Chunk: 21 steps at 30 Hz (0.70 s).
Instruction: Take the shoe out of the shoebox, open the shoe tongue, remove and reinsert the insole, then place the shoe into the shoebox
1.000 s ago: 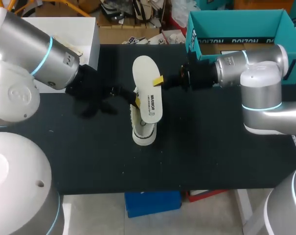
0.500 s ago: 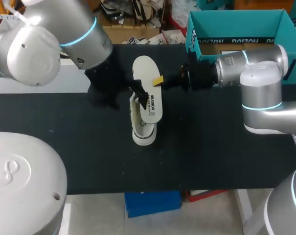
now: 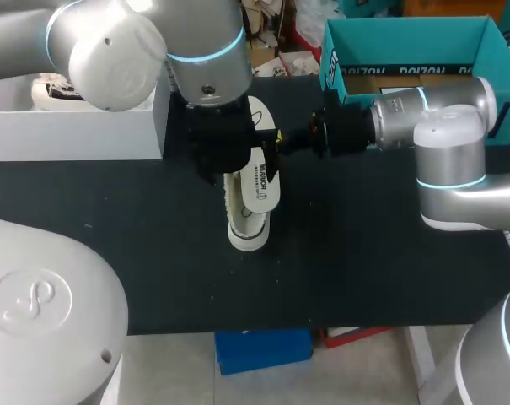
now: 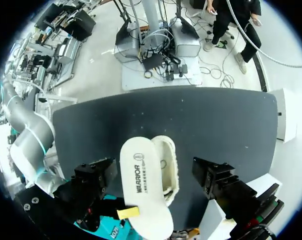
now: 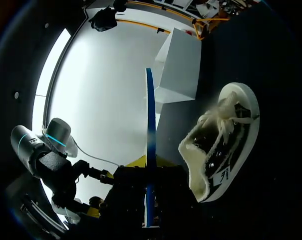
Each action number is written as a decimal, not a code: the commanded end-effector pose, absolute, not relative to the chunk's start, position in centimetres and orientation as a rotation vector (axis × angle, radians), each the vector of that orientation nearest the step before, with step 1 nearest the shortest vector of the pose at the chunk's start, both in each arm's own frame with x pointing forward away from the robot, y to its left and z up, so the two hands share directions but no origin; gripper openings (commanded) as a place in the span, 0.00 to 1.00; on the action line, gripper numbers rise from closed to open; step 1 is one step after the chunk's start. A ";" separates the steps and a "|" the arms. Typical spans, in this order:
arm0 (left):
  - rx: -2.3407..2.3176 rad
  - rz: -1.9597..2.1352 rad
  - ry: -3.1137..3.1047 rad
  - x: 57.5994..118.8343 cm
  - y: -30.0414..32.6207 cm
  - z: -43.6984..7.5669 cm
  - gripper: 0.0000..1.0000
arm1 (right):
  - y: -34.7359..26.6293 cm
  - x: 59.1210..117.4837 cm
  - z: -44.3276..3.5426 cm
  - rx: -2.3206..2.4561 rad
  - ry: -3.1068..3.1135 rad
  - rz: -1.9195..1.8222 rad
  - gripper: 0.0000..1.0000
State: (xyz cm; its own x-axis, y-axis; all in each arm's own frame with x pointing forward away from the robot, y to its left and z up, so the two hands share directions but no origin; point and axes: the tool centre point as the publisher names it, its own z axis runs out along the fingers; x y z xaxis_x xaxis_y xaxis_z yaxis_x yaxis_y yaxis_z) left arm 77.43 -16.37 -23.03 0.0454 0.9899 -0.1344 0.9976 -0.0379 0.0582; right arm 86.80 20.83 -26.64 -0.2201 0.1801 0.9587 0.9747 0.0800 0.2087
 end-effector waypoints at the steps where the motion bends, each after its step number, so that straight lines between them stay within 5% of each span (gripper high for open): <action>1: 2.241 0.168 2.200 77.5 -17.0 -23.4 1.00 | 20.9 86.8 -26.7 -1.194 -1.539 -1.227 0.00; 21: 2.167 0.126 2.167 78.8 -17.4 -22.3 1.00 | 20.9 86.8 -26.7 -1.194 -1.539 -1.227 0.00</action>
State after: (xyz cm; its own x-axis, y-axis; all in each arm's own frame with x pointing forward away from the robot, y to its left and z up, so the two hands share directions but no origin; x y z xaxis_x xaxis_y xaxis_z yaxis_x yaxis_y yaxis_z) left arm 78.61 -17.44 -22.30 -0.0033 1.0000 0.0036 0.9937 0.0029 0.1116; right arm 86.79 20.79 -26.63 -0.2198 0.1803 0.9588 0.9748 0.0802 0.2084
